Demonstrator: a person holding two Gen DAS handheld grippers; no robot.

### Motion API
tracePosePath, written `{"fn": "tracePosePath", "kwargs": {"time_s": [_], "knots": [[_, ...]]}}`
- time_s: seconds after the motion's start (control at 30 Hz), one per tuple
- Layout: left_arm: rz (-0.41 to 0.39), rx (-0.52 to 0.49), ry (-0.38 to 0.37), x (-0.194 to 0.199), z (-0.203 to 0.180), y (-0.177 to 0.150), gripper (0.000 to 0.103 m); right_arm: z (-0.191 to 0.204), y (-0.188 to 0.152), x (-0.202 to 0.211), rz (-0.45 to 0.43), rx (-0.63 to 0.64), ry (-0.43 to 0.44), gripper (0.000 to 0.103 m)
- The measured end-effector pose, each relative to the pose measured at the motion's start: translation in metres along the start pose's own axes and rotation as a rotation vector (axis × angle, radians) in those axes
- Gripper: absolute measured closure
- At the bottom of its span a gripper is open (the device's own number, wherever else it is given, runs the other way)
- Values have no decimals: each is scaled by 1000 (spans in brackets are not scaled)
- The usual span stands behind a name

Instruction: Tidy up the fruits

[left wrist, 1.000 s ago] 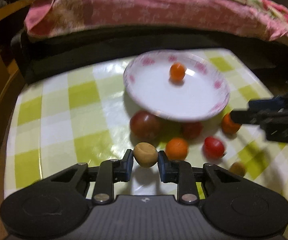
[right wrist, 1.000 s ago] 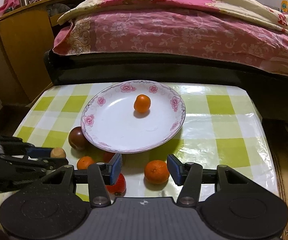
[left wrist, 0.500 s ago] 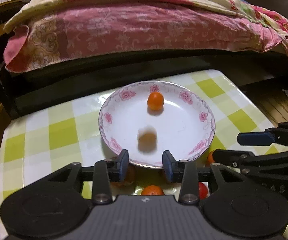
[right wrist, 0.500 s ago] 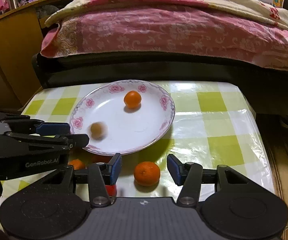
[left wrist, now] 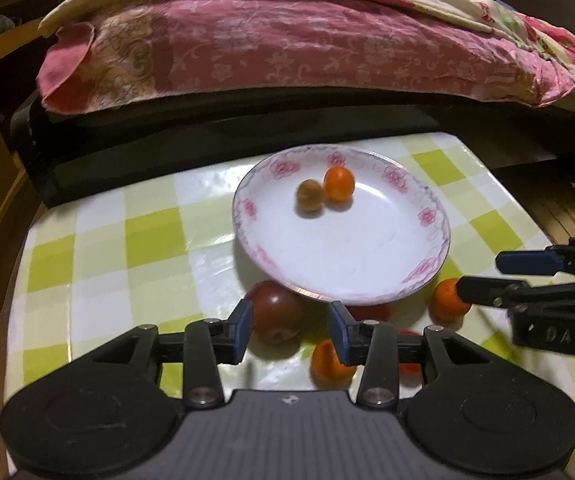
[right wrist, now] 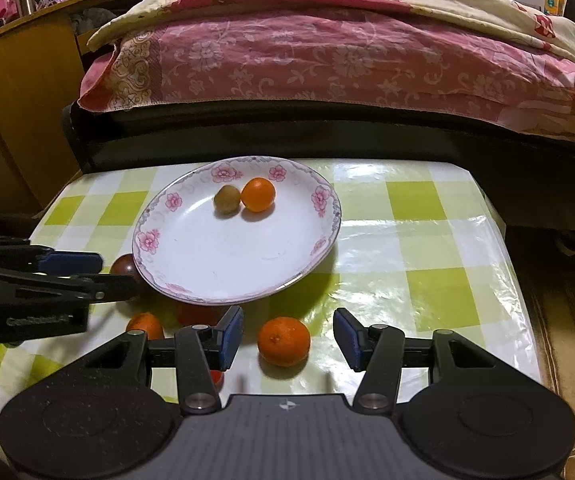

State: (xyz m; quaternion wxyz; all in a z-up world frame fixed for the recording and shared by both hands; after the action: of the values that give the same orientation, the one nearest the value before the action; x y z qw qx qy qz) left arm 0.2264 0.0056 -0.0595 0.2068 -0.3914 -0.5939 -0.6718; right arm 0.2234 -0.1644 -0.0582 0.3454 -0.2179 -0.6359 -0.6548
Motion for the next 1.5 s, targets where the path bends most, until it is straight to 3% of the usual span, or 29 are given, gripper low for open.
{"fn": "tracePosePath", "kwargs": {"time_s": [0.5, 0.93, 1.23, 1.5], "knots": [[36, -53, 33, -20, 11, -16, 52, 3, -12, 0, 29, 27, 13, 56], [28, -44, -13, -41, 3, -11, 52, 10, -24, 1, 72, 36, 48, 56], [47, -12, -12, -31, 3, -17, 55, 15, -35, 5, 98, 59, 78, 56], [90, -37, -42, 9, -8, -43, 55, 28, -58, 8, 141, 122, 121, 56]]}}
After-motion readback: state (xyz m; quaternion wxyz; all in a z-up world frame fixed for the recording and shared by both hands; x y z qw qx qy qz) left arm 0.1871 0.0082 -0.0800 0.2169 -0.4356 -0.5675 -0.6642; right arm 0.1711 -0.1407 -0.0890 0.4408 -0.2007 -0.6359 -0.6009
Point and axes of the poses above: each gripper's, at about its wrist camera, not at the fingertips, and x roughly against the way its jaws point, z to its left, y to its top, the point moved 7 cm from there along -x, roughly the way its jaws point, and after that the axes turned 3 degrees about -x, right-handed, at the moved point
